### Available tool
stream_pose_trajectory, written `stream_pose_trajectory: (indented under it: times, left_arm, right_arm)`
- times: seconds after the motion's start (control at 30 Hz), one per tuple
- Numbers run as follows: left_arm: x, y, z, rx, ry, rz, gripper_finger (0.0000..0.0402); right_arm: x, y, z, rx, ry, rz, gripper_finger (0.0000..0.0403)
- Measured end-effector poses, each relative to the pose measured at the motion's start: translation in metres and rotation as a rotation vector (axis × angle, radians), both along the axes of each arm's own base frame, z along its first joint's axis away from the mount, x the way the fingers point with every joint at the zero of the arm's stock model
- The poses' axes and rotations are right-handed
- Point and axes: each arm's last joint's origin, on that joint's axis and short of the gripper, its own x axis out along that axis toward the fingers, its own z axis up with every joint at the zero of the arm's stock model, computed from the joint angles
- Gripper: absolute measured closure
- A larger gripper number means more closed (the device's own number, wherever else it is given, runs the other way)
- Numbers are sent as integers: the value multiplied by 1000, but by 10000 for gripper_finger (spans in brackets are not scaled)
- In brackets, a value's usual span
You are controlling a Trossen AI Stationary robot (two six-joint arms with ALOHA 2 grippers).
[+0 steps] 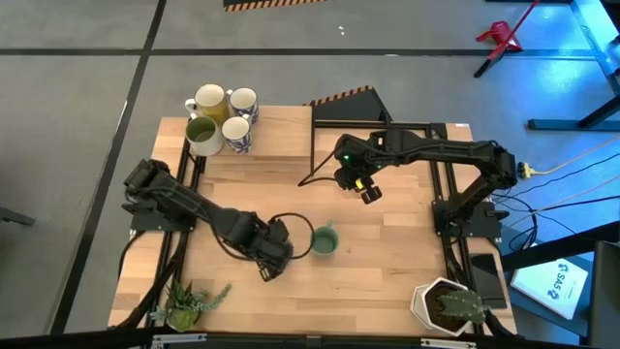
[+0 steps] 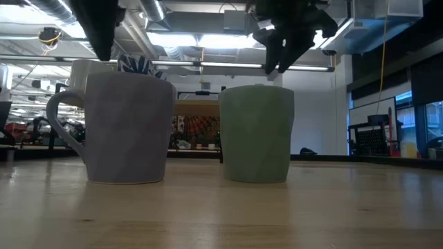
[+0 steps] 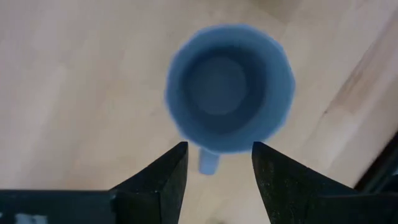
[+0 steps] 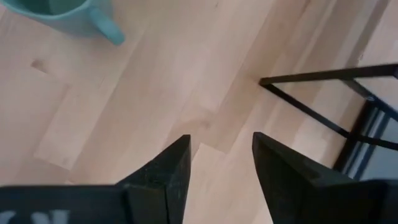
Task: Place coffee mugs
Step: Put the purple cup on the shelf
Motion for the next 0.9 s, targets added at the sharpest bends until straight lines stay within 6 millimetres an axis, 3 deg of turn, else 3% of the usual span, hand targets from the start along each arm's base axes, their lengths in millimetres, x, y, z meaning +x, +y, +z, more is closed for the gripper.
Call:
stream_pose_trajectory:
  times: [0.13,0.3,0.53,0.67,0.77,0.9]
  left_arm:
    - [-10,3,-8,-32,-82,92,228]
    - [-17,16,-32,-4,-16,165,228]
    - [-3,24,-52,-93,-131,193,227]
    - [-4,30,-58,-96,-108,216,235]
    - [-4,35,-60,-102,-98,232,267]
    - [-3,41,-64,-95,-94,271,361]
  right_arm:
    - [-6,0,9,-35,-26,-12,240]
    - [-12,0,17,-44,-51,-35,240]
    - [-15,1,20,-45,-59,-43,240]
    - [-16,0,19,-70,-40,-55,240]
    - [-18,0,20,-100,-33,-70,240]
    - [-23,-1,25,-145,-35,-91,240]
